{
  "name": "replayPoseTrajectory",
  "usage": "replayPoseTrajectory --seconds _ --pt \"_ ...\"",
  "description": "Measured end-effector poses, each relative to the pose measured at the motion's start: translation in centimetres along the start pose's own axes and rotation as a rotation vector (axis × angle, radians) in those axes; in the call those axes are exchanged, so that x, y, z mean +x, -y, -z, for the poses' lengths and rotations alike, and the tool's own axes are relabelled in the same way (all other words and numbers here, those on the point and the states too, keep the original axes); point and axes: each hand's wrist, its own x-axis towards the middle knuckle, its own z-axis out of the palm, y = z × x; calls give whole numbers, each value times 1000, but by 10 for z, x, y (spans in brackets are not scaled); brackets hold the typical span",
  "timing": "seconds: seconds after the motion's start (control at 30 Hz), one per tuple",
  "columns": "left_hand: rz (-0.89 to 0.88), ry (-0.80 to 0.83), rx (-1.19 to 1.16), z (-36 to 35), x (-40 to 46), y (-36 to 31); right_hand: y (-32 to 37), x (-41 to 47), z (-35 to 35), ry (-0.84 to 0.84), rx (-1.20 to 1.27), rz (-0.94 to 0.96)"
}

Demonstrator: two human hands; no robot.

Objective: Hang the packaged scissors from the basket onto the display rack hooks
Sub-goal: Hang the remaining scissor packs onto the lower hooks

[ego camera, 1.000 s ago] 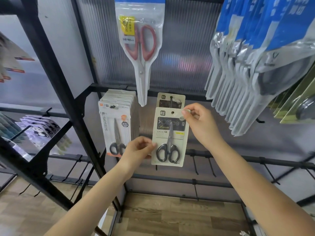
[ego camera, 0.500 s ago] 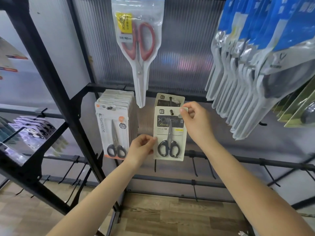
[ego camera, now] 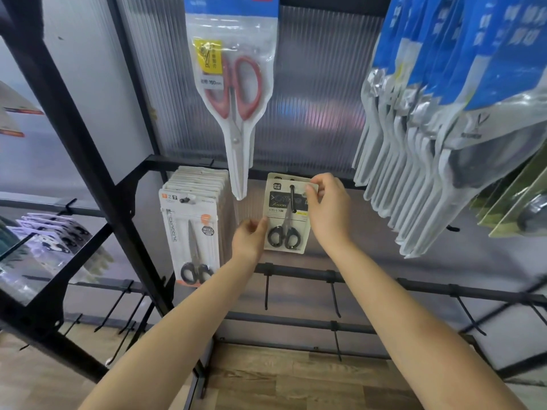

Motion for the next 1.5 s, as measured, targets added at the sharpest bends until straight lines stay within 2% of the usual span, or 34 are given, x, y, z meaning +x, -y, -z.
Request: replayPoseTrajectory --seconds 0.27,0.43,0.63,0.83,1.07,1.2,1.37,1.5 --pt "-87 -1 203 7 -17 -13 1 -18 14 56 -81 -41" --pt "-223 84 407 19 -49 3 -6 -60 34 123 -232 -75" --pt "-533 298 774 9 -91 26 -36 -132 60 239 -438 -176" --pt "-658 621 869 -53 -147 43 -77 -221 128 259 -566 -468" --pt "-794 1092 871 -157 -244 56 -108 -315 254 39 -685 -811" --pt "-881 1315 873 -210 -313 67 -118 -379 314 -192 -668 -1023" --pt "-998 1459 908 -264 -395 88 -131 -446 373 -315 -646 -1266" --pt "-1001 1553 957 -303 -443 116 -158 -490 402 -304 -616 -1407"
